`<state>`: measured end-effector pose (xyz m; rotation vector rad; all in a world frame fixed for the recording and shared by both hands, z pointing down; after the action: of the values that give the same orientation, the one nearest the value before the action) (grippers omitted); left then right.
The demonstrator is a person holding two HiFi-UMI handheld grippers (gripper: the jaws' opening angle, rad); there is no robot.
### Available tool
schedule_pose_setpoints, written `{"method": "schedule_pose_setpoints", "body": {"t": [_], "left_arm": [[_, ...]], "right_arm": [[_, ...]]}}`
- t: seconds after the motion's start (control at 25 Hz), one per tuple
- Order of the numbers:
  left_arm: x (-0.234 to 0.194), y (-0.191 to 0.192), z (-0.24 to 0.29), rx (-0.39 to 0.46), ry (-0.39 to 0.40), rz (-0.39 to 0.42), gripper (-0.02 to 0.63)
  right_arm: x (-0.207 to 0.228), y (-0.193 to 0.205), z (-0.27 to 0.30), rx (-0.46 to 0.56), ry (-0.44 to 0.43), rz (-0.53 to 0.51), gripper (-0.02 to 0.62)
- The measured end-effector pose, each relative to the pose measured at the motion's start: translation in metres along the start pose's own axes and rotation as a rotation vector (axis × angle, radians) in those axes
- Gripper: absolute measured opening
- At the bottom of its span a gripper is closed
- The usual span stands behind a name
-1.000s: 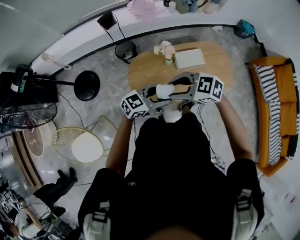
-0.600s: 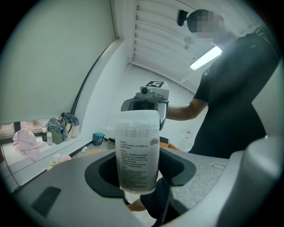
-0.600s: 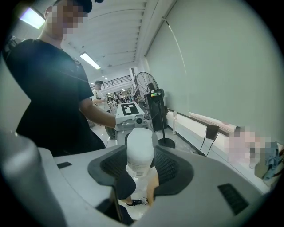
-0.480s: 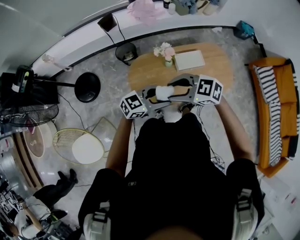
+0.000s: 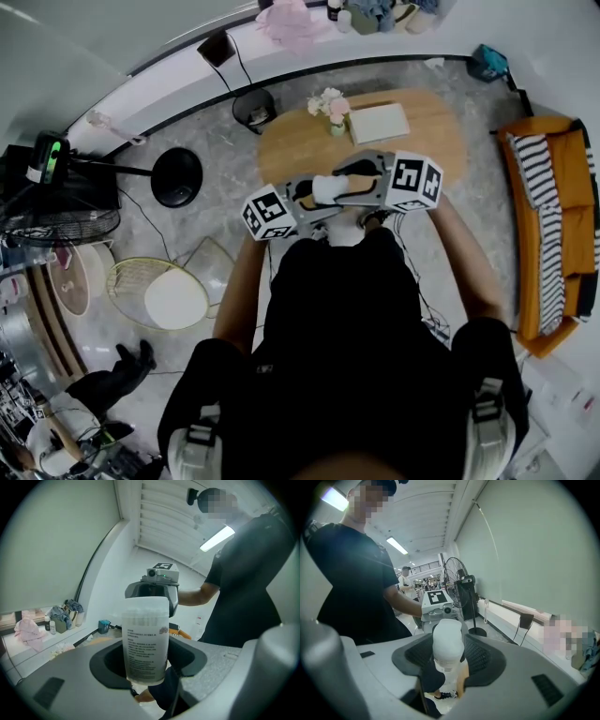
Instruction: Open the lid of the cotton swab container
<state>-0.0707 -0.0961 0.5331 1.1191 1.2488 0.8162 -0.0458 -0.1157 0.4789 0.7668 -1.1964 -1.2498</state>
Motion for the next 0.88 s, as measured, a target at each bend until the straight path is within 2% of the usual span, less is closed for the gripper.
{"method": "schedule_pose_setpoints", "body": {"t": [0.28,0.44,0.68,0.88], "left_arm": [[0.009,0.004,0.003,0.003,0.014,0.007,0.222],[0.01,0.005,0.004,-0.003,0.015,0.015,0.221],[0.013,0.009,0.006,-0.076,0.016,0.109,0.219],[0.015,0.01,0.005,-0.064,0.015,0.095,0.219]], "right_arm": [[-0.003,0.008,-0.004,0.014,-0.04,0.022,0.189],[-0.006,0.008,-0.005,0.009,-0.025,0.054,0.189],[-0.008,0.014,-0.008,0.039,-0.069,0.085,0.187],[-0.01,0.015,-0.006,0.034,-0.069,0.092,0.189]]}}
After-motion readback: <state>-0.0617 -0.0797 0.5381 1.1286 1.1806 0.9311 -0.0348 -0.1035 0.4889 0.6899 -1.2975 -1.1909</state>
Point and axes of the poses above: the fingertips, and each gripper's own axes: z forward along the fingers, x to its right, y out of its underside, the point moved 3 cm from there along -z, backward along the fingers, and after that the axes turned 15 degrees about x, right-handed, at the moved point
